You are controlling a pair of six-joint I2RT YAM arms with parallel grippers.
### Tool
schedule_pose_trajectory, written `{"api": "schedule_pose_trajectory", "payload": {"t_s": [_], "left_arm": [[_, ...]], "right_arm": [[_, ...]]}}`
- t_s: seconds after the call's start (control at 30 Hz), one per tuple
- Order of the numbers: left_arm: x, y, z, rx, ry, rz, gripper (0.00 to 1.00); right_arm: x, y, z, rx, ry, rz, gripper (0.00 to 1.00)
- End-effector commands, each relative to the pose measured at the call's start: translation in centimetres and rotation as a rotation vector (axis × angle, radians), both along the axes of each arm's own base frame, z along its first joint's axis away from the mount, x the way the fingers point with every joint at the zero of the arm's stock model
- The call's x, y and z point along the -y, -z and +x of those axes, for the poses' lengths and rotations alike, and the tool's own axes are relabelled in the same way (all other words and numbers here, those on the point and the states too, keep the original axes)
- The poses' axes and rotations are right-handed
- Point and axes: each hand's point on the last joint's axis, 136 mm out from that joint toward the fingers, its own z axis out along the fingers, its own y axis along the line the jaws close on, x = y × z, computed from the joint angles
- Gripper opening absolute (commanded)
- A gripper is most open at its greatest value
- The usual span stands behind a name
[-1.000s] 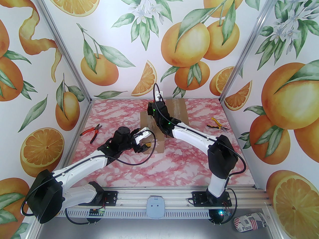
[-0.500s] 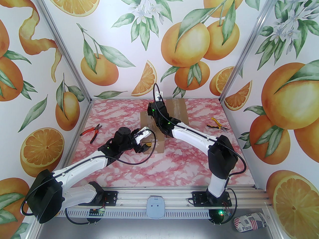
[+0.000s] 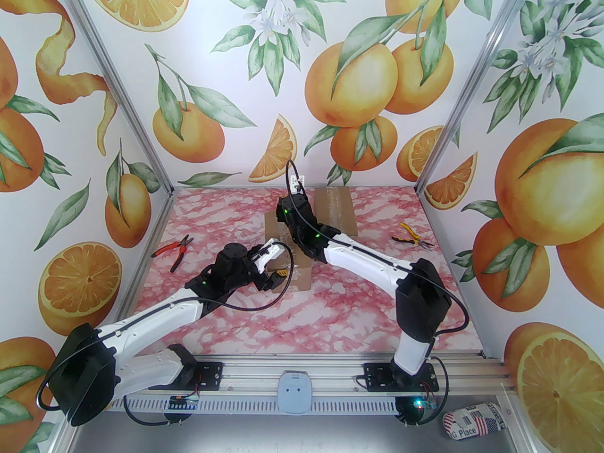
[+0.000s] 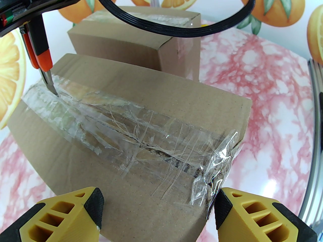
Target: Unpack the express box
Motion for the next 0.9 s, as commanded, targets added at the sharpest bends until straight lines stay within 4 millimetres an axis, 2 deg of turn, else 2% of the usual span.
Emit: {"api": "schedule_pose_trajectory", "payload": {"t_s": [0.0, 0.33, 0.6, 0.87], "left_arm": [[-4.1, 2.4, 2.4, -0.04, -0.256, 0.057, 0.75], [-4.1, 2.2, 2.7, -0.04, -0.276, 0.035, 0.75], [-3.1, 2.3, 2.6, -0.034, -0.233, 0.037, 0.76], [-2.5, 2.6, 2.3, -0.028, -0.206, 0.058, 0.76]], "right_arm": [[-1.3, 4.1, -3.7, -0.158, -0.086, -0.128, 0.0], [-1.3, 5.1, -3.9, -0.179, -0.079, -0.149, 0.0], [-1.7, 4.7, -3.5, -0.166, -0.074, -0.162, 0.0], [-2.2, 5.8, -3.3, -0.182, -0.068, -0.195, 0.0]]}}
